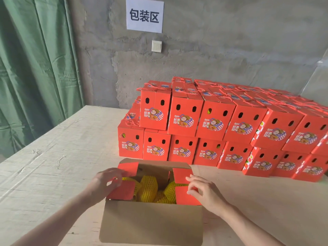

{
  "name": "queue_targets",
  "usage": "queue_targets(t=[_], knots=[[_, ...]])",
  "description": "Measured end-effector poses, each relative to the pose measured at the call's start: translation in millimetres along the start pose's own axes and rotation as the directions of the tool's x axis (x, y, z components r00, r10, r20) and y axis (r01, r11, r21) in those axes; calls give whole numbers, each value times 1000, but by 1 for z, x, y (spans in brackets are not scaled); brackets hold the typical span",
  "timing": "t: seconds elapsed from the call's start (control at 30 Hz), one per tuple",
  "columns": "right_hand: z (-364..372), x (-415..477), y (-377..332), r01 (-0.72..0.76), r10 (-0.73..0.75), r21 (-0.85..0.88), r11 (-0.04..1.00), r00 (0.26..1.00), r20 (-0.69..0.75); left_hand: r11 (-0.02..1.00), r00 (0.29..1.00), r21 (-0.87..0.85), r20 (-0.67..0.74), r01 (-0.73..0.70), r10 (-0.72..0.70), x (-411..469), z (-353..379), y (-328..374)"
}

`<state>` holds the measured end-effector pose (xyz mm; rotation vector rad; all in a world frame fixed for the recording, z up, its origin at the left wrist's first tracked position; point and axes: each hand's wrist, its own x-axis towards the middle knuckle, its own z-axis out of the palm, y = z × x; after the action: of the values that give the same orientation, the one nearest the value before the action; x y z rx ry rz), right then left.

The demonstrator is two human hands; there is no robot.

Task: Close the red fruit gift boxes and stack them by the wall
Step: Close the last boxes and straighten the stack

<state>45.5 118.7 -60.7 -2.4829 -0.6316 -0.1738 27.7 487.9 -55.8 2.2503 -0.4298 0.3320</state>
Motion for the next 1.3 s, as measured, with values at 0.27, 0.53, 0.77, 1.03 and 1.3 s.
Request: queue_targets(t=[0.27,0.53,0.77,1.03,1.3], knots=[[-35,-12,6,80,-13,-136,987,902,432,998,987,-52,158,30,-22,-4,-11,-13],[-39,-12,6,89,-14,-136,987,879,477,995,875,99,481,-2,-46,-6,-30,-26],[-44,-10,-15,-194,122,168,966,923,364,993,920,-15,377,120,-106,-17,-25,-3],[-17,-5,-25,-248,252,332,910,967,33,911,941,-272,-47,310,-335,-12,2,12],[20,-4,-33,-179,179,19,984,967,-183,964,951,64,-190,259,-243,-5,26,16]])
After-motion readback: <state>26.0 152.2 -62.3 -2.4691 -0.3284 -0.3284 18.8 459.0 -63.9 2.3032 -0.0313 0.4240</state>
